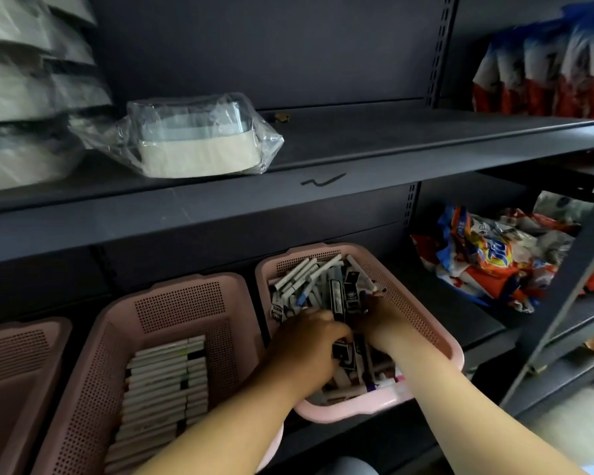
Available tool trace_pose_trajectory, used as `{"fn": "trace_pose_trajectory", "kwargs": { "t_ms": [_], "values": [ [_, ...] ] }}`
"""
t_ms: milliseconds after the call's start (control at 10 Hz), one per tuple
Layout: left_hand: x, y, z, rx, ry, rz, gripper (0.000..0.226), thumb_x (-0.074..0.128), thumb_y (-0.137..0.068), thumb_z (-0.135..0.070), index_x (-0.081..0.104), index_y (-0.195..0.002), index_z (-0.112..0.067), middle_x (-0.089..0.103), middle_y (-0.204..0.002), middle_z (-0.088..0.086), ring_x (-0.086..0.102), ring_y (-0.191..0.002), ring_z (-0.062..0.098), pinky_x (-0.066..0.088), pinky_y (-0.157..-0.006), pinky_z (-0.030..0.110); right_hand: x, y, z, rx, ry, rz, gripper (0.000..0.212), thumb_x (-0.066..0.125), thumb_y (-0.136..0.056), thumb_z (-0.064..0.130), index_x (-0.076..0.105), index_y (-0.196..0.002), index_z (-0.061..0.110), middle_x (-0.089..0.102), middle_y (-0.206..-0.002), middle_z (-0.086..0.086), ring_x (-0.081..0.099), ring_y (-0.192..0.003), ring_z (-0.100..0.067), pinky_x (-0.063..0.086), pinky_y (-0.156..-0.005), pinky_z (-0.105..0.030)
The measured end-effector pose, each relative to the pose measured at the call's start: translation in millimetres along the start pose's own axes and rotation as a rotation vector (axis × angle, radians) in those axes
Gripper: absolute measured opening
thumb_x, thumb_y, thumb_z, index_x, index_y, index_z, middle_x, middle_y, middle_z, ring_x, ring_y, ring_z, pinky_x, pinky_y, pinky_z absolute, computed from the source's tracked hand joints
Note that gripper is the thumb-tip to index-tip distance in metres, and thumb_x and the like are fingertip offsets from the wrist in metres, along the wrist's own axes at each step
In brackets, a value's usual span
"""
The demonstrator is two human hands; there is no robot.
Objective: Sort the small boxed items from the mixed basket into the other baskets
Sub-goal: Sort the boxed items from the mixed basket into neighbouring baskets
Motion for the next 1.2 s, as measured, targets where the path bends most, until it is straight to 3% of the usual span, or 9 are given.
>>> {"fn": "trace_pose_trajectory", "kwargs": {
  "t_ms": [100, 300, 500, 600, 700, 800, 900, 1100, 1200],
  "values": [
    [2, -1, 0, -0.010, -0.028, 0.032, 0.036, 0.072, -0.090, -0.032, 0.069, -0.126, -0.036, 0.056, -0.118, -0.006, 0.047, -0.120, 0.017, 0.042, -0.093, 0.032, 0, 1, 2, -0.028, 0.094, -0.006, 0.036, 0.057, -0.099, 0.030, 0.054, -0.132, 0.018, 0.063, -0.123, -0.007, 0.059, -0.098, -0.020, 0.042, -0.081, -0.029],
    [3, -3, 1, -0.057, -0.050, 0.025, 0.023, 0.068, -0.091, -0.048, 0.070, -0.105, -0.030, 0.054, -0.109, -0.006, 0.048, -0.113, 0.016, 0.043, -0.089, 0.033, 1, 2, -7, -0.050, 0.015, 0.005, 0.026, 0.065, -0.090, 0.024, 0.066, -0.113, 0.012, 0.068, -0.112, -0.009, 0.065, -0.105, -0.029, 0.047, -0.077, -0.030],
    [1, -1, 4, -0.121, -0.010, -0.022, 0.024, 0.063, -0.094, -0.021, 0.043, -0.083, -0.030, 0.045, -0.090, -0.008, 0.053, -0.092, 0.018, 0.035, -0.070, 0.030, -6, -1, -19, 0.032, -0.214, -0.045, 0.028, 0.067, -0.092, 0.020, 0.067, -0.116, 0.005, 0.069, -0.111, -0.014, 0.065, -0.108, -0.032, 0.043, -0.063, -0.021],
    [0, 2, 7, -0.165, 0.040, -0.042, 0.022, 0.051, -0.096, -0.011, 0.043, -0.083, -0.028, 0.049, -0.081, -0.007, 0.051, -0.075, 0.012, 0.030, -0.056, 0.028, -13, -1, -21, 0.053, -0.309, -0.110, 0.028, 0.064, -0.094, 0.015, 0.065, -0.120, 0.006, 0.068, -0.112, -0.013, 0.064, -0.110, -0.032, 0.050, -0.068, -0.024],
    [-2, 2, 9, -0.206, 0.114, -0.050, 0.020, 0.048, -0.103, -0.016, 0.049, -0.107, -0.036, 0.055, -0.085, -0.010, 0.050, -0.072, 0.004, 0.029, -0.054, 0.023, -23, 4, -8, 0.085, -0.354, -0.140, 0.035, 0.059, -0.098, 0.015, 0.056, -0.132, 0.013, 0.065, -0.125, -0.013, 0.063, -0.111, -0.029, 0.053, -0.095, -0.044],
    [-4, 2, 14, -0.233, 0.219, -0.075, 0.036, 0.052, -0.106, -0.025, 0.047, -0.135, -0.046, 0.068, -0.108, -0.009, 0.065, -0.085, 0.008, 0.046, -0.063, 0.023, -27, 2, -16, 0.117, -0.438, -0.159, 0.026, 0.057, -0.100, 0.025, 0.046, -0.124, 0.027, 0.059, -0.093, 0.000, 0.060, -0.079, -0.016, 0.050, -0.063, -0.030],
    [-12, 3, 23, -0.283, 0.388, -0.155, 0.023, 0.060, -0.104, -0.026, 0.063, -0.124, -0.039, 0.072, -0.103, -0.011, 0.068, -0.075, -0.001, 0.053, -0.060, 0.015, -37, 10, -24, 0.070, -0.614, -0.238, 0.035, 0.062, -0.096, 0.021, 0.050, -0.129, 0.021, 0.061, -0.097, 0.003, 0.057, -0.074, -0.009, 0.045, -0.058, -0.028],
    [-46, 8, 43, -0.313, 0.640, -0.367, 0.021, 0.078, -0.091, -0.017, 0.076, -0.083, -0.036, 0.075, -0.085, -0.023, 0.068, -0.082, -0.009, 0.048, -0.072, 0.007, -41, 20, 14, -0.057, -0.381, -0.175, 0.017, 0.060, -0.097, 0.031, 0.061, -0.114, 0.027, 0.066, -0.099, 0.001, 0.064, -0.090, -0.016, 0.054, -0.083, -0.035],
    [-72, 16, 54, -0.340, 0.702, -0.439, 0.026, 0.079, -0.088, -0.011, 0.076, -0.082, -0.036, 0.076, -0.084, -0.019, 0.069, -0.083, -0.007, 0.047, -0.071, 0.006, -38, 23, 37, -0.088, -0.319, -0.127, 0.019, 0.059, -0.098, 0.032, 0.061, -0.116, 0.024, 0.062, -0.091, 0.006, 0.061, -0.083, -0.011, 0.049, -0.070, -0.027]
  ]
}}
Point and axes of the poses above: each hand's wrist, its own y-axis away from the middle knuckle, its own x-axis out of the palm, z = x × y, the point moved 6 cm from there along -y, towards the middle knuckle
